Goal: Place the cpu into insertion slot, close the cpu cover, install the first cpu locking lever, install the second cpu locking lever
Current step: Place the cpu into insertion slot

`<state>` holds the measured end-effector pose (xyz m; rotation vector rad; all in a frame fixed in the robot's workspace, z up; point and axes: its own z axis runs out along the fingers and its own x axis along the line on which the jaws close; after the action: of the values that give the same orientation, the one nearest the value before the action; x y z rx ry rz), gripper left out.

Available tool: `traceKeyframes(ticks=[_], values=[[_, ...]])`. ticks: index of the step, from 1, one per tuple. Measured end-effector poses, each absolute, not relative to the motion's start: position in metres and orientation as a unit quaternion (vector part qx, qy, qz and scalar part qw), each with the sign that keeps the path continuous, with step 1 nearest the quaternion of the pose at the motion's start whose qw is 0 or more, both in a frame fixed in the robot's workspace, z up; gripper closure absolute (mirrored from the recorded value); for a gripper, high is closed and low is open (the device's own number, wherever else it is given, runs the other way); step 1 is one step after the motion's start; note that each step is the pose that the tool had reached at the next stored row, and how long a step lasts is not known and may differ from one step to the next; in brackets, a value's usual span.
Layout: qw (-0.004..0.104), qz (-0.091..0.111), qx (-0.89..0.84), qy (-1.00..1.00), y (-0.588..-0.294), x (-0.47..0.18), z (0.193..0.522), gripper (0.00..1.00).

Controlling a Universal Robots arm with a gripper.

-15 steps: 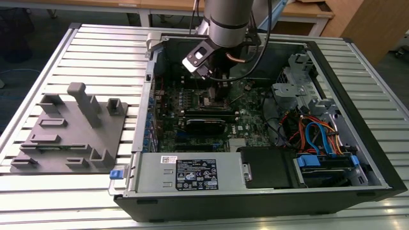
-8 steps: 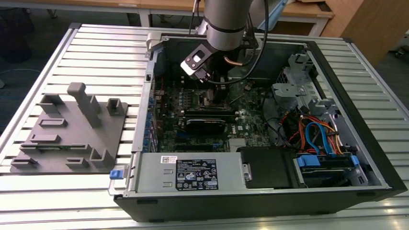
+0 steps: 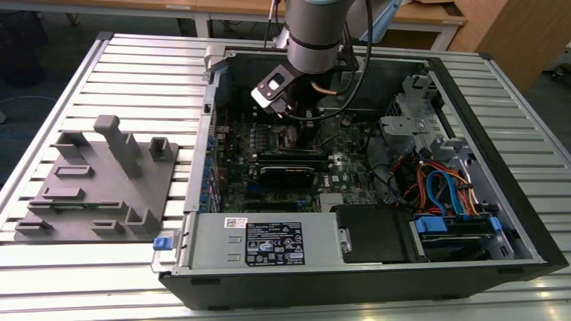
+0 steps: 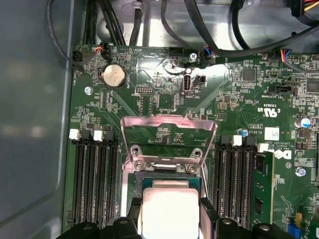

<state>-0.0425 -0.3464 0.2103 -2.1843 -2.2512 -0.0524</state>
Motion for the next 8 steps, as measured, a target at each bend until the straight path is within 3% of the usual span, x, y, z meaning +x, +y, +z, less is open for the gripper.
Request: traceKeyframes(ticks=[8], values=[[0.002,-0.017,-0.698,-0.716,-0.3455,-0.0435,0.2072,0.46]])
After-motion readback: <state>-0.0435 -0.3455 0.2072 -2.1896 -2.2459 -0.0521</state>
